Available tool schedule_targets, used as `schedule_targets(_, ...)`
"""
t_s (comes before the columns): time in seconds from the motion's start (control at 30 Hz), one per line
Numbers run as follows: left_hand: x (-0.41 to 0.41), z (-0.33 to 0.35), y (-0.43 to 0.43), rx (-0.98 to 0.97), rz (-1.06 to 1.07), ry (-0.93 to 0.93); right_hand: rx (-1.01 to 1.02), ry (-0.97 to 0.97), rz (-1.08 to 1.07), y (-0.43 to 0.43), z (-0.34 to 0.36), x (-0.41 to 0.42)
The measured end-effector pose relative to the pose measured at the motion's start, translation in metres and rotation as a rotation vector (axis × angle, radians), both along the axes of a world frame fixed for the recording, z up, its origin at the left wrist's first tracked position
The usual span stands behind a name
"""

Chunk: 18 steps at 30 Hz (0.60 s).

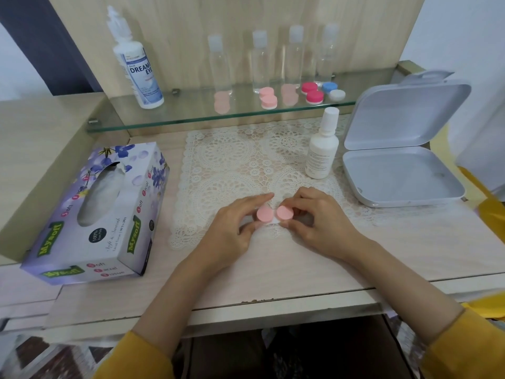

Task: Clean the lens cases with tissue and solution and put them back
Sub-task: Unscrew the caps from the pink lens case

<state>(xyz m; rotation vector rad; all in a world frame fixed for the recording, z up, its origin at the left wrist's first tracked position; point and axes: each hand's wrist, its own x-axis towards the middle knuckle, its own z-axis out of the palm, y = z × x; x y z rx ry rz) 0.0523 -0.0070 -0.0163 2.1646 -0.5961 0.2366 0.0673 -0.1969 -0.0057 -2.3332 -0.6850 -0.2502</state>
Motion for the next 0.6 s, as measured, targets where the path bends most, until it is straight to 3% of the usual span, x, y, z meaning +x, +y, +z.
schedule_targets(0.13, 0.002, 0.003, -0.006, 0.132, 0.086, -0.007, -0.007, 0.003, 0.003, 0.000, 0.001, 0.000)
schedule_targets(0.33, -0.001, 0.012, 0.000, 0.040, 0.214, -0.038, -0.003, 0.022, -0.010, 0.001, 0.002, -0.001)
schedule_targets(0.6, -0.009, 0.006, 0.020, 0.190, 0.294, -0.016, -0.008, 0.036, -0.023, 0.000, 0.003, -0.002)
